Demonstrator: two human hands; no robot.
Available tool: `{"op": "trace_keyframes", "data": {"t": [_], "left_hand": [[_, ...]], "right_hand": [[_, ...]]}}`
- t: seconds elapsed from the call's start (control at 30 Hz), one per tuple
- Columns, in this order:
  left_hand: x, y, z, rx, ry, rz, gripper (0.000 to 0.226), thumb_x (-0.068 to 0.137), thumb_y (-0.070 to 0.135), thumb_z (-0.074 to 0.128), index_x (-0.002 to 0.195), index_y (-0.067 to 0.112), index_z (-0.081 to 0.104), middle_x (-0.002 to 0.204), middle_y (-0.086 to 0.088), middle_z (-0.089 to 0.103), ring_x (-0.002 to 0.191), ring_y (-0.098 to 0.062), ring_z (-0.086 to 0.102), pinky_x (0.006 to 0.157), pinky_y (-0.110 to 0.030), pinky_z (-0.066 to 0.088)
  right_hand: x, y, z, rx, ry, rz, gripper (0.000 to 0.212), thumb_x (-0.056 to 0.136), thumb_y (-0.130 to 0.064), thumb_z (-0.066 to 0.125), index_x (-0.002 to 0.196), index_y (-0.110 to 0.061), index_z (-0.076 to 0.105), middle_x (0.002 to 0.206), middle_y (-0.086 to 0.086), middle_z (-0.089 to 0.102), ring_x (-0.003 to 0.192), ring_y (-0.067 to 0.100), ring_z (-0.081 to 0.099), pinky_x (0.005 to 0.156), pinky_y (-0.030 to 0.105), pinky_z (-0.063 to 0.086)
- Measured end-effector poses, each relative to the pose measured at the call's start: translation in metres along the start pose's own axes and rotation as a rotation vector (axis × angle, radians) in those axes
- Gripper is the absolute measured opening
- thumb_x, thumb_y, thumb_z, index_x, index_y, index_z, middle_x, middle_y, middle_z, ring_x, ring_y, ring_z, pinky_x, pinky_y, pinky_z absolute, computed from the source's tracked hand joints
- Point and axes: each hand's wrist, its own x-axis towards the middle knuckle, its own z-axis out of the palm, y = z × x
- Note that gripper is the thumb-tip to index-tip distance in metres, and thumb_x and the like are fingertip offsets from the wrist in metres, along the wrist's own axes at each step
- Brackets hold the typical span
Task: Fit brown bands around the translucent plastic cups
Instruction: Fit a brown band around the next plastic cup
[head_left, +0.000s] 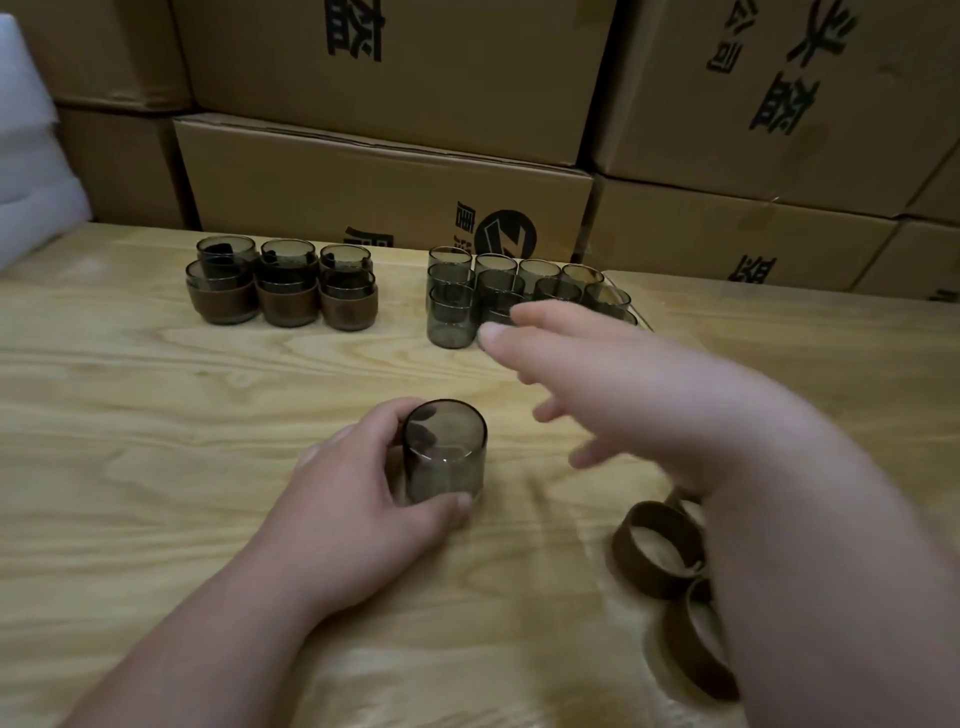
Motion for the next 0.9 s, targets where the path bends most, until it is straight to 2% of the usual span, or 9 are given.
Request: {"op": "trace_keyframes", "data": {"t": [0.1, 0.23, 0.37, 0.5, 0.63, 0.7, 0.8, 0.87, 0.9], "left_hand": [[0.000, -0.001, 0.000, 0.008, -0.012, -0.012, 0.082, 0.054, 0.069, 0.070, 0.131, 0.052, 0.048, 0.123, 0.023, 0.065, 0.124, -0.009, 0.058, 0.109, -0.041, 0.045], [-0.001, -0.001, -0.001, 0.019, -0.025, -0.019, 0.083, 0.054, 0.071, 0.070, 0.131, 0.053, 0.047, 0.123, 0.027, 0.063, 0.127, -0.009, 0.055, 0.112, -0.041, 0.043], [-0.001, 0.001, -0.001, 0.014, -0.016, -0.018, 0.085, 0.053, 0.071, 0.068, 0.133, 0.052, 0.047, 0.123, 0.026, 0.063, 0.127, -0.010, 0.054, 0.112, -0.041, 0.042], [-0.001, 0.000, 0.000, 0.015, -0.012, -0.014, 0.084, 0.053, 0.070, 0.068, 0.133, 0.052, 0.047, 0.122, 0.027, 0.063, 0.127, -0.011, 0.054, 0.112, -0.041, 0.042], [0.001, -0.001, -0.001, 0.025, -0.021, -0.031, 0.084, 0.054, 0.070, 0.070, 0.133, 0.056, 0.045, 0.124, 0.027, 0.062, 0.130, -0.015, 0.053, 0.111, -0.040, 0.043], [0.001, -0.002, -0.001, 0.031, -0.025, -0.035, 0.086, 0.054, 0.070, 0.069, 0.135, 0.056, 0.044, 0.127, 0.024, 0.062, 0.131, -0.016, 0.052, 0.111, -0.041, 0.043], [0.001, -0.002, -0.001, 0.044, -0.022, -0.032, 0.087, 0.053, 0.072, 0.068, 0.135, 0.055, 0.044, 0.127, 0.024, 0.061, 0.130, -0.015, 0.052, 0.111, -0.040, 0.043], [0.002, -0.002, -0.001, 0.054, -0.018, -0.033, 0.087, 0.053, 0.073, 0.067, 0.135, 0.056, 0.044, 0.126, 0.025, 0.061, 0.129, -0.014, 0.052, 0.111, -0.040, 0.043], [0.002, -0.002, -0.001, 0.057, -0.016, -0.033, 0.086, 0.053, 0.073, 0.066, 0.135, 0.056, 0.043, 0.126, 0.025, 0.061, 0.129, -0.014, 0.052, 0.110, -0.040, 0.043]], "right_hand": [[-0.009, 0.008, -0.020, -0.044, -0.081, 0.108, 0.074, 0.075, -0.093, 0.043, 0.140, -0.057, 0.045, 0.135, -0.014, 0.056, 0.112, 0.023, 0.063, 0.066, 0.043, 0.065], [-0.006, 0.019, -0.025, -0.118, -0.161, 0.223, 0.085, 0.074, -0.092, 0.041, 0.148, -0.049, 0.041, 0.137, -0.008, 0.052, 0.112, 0.022, 0.061, 0.065, 0.045, 0.065], [0.003, 0.029, -0.021, -0.174, -0.229, 0.268, 0.092, 0.071, -0.095, 0.041, 0.149, -0.048, 0.040, 0.142, -0.007, 0.050, 0.112, 0.021, 0.063, 0.068, 0.044, 0.065], [0.012, 0.033, -0.013, -0.202, -0.253, 0.172, 0.081, 0.075, -0.093, 0.039, 0.144, -0.049, 0.046, 0.137, -0.012, 0.052, 0.117, 0.019, 0.062, 0.080, 0.044, 0.063], [0.018, 0.032, -0.006, -0.191, -0.170, 0.006, 0.058, 0.077, -0.094, 0.038, 0.114, -0.055, 0.059, 0.135, -0.020, 0.059, 0.121, 0.011, 0.061, 0.105, 0.046, 0.050], [0.021, 0.031, -0.004, -0.149, -0.107, -0.013, 0.065, 0.080, -0.091, 0.039, 0.119, -0.046, 0.064, 0.129, -0.016, 0.063, 0.119, 0.013, 0.062, 0.105, 0.047, 0.050], [0.022, 0.029, -0.003, -0.106, 0.017, 0.001, 0.061, 0.089, -0.081, 0.041, 0.117, -0.035, 0.070, 0.104, -0.009, 0.070, 0.099, 0.011, 0.066, 0.083, 0.034, 0.056], [0.021, 0.027, -0.004, -0.114, 0.055, 0.016, 0.053, 0.093, -0.076, 0.042, 0.108, -0.034, 0.071, 0.099, -0.001, 0.072, 0.086, 0.009, 0.066, 0.060, 0.023, 0.049], [0.021, 0.028, -0.003, -0.119, 0.064, 0.019, 0.050, 0.094, -0.074, 0.043, 0.106, -0.034, 0.070, 0.100, 0.003, 0.073, 0.083, 0.008, 0.066, 0.056, 0.021, 0.046]]}}
